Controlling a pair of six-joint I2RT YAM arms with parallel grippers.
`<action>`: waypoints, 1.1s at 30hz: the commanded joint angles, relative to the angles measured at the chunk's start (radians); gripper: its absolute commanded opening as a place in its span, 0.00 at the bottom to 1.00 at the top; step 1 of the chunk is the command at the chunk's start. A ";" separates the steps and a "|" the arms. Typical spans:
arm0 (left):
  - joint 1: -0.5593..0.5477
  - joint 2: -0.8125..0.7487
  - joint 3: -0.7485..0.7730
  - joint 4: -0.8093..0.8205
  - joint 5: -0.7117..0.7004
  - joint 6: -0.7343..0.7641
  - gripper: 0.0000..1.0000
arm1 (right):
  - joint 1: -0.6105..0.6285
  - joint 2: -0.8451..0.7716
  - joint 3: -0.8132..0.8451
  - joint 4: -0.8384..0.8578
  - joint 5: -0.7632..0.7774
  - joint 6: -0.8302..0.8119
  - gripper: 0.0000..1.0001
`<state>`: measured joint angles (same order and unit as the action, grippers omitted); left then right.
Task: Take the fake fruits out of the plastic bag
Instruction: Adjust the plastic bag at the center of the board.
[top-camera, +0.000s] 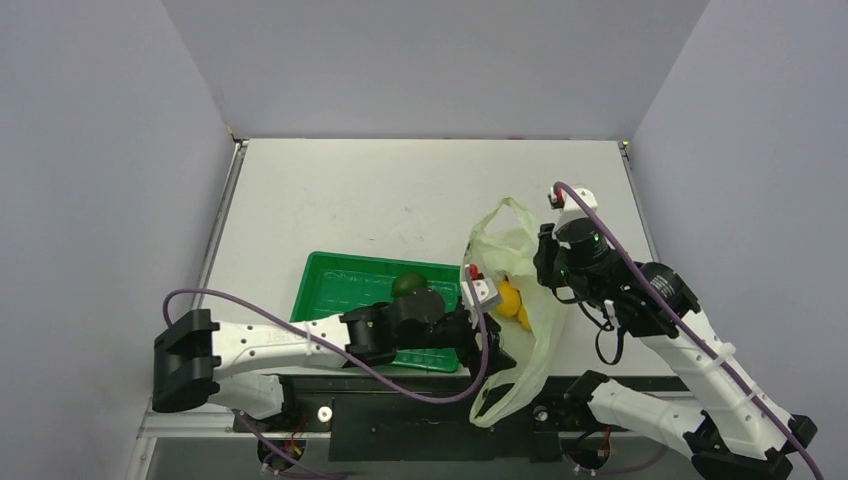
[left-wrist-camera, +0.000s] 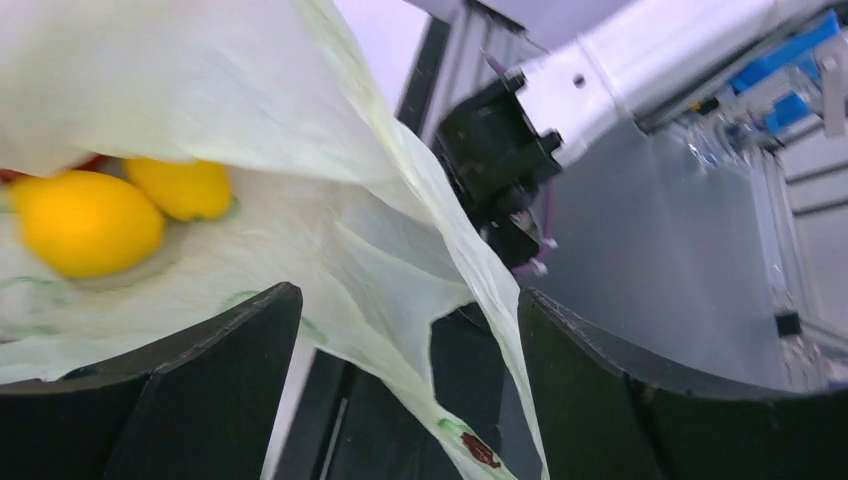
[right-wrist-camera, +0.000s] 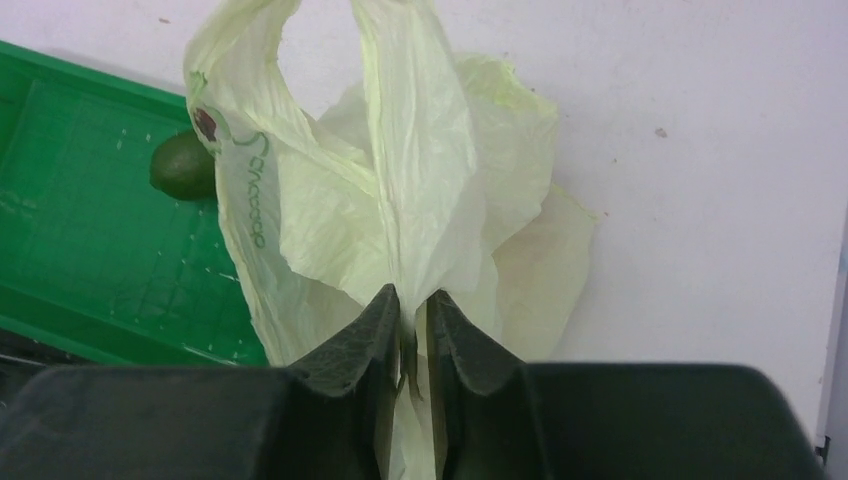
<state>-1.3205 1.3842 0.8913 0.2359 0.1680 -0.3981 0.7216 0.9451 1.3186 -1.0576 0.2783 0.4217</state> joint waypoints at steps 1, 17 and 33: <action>0.003 -0.120 0.046 -0.102 -0.269 0.057 0.77 | 0.007 -0.101 -0.087 -0.047 0.006 0.044 0.21; -0.129 0.172 0.284 -0.024 -0.760 0.751 0.88 | 0.008 -0.258 -0.165 -0.060 -0.089 0.285 0.63; -0.075 0.406 0.579 -0.168 -0.845 0.843 0.34 | 0.008 -0.407 0.017 -0.298 0.320 0.456 0.70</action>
<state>-1.4647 1.7607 1.4006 0.1692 -0.6250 0.4816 0.7197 0.6254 1.2655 -1.2369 0.4263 0.7971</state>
